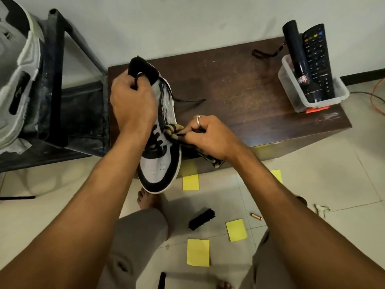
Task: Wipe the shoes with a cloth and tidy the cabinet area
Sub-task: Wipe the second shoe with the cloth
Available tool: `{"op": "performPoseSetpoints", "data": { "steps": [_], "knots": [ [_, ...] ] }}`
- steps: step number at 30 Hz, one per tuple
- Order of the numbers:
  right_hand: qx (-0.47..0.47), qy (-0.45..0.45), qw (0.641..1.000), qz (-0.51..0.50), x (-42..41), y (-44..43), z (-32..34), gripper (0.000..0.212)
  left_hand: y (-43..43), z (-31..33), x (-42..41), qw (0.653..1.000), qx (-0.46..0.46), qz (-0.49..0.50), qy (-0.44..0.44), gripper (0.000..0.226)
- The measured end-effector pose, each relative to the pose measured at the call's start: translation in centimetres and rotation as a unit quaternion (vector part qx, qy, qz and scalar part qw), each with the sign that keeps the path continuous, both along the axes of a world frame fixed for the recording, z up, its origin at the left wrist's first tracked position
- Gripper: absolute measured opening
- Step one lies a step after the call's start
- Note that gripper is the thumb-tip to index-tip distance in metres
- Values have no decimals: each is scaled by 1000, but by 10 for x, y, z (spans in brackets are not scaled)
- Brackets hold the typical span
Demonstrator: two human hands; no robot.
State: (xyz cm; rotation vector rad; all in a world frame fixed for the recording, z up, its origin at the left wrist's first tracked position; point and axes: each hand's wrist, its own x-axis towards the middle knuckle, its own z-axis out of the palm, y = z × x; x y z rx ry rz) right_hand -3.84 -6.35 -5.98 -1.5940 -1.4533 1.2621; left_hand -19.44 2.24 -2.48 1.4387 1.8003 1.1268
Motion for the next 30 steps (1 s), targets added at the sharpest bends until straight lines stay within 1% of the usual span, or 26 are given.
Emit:
{"op": "performPoseSetpoints", "data": {
  "steps": [1, 3, 4, 5, 7, 9, 11, 13, 16, 17, 20, 22, 25, 27, 28, 30],
  "knots": [
    [29, -6, 999, -19, 0, 3, -4, 12, 0, 1, -1, 999, -12, 3, -35, 24],
    [84, -5, 994, -71, -4, 7, -11, 19, -1, 2, -2, 994, -36, 18, -104, 10],
    [100, -1, 990, -97, -8, 9, -13, 24, -1, 3, -1, 990, -45, 27, -130, 12],
    [111, 1, 988, -112, -13, 10, -15, 28, -2, 4, 1, 987, -49, 29, -151, 21],
    [119, 4, 986, -121, -27, 9, -17, 33, -4, 3, 3, 984, -48, 17, -169, 30],
    [133, 11, 983, -129, -39, 6, -18, 34, -5, 3, 3, 984, -46, 1, -175, 31],
    [152, 17, 980, -131, -44, 5, -16, 31, -6, 3, 2, 982, -45, -11, -181, 26],
    [146, 4, 981, -128, -41, 6, -14, 29, -7, 3, 1, 983, -49, -29, -173, 31],
    [100, -36, 989, -101, -31, 9, -7, 25, -8, 0, -4, 990, -61, -97, -86, 53],
    [87, -51, 992, -82, -29, 10, -3, 23, -8, -2, -6, 990, -62, -112, -62, 55],
    [49, -111, 993, 0, -23, 9, 10, 17, -6, -6, -8, 993, -47, -97, -48, 48],
    [19, -116, 992, 40, -19, 7, 17, 13, -7, -4, -4, 995, -36, -68, -66, 40],
    [-10, -77, 995, 61, -9, 4, 21, 9, -4, 3, -2, 986, -68, -38, -145, 31],
    [10, -46, 998, 33, -7, 3, 16, 11, -1, 10, -4, 967, -118, -28, -223, 28],
    [40, -42, 998, 1, -8, 3, 13, 12, 1, 14, -7, 950, -140, -23, -278, 28],
    [103, -46, 991, -68, -13, 6, 4, 21, 4, 19, -14, 899, -173, -14, -403, 26]
  ]
}}
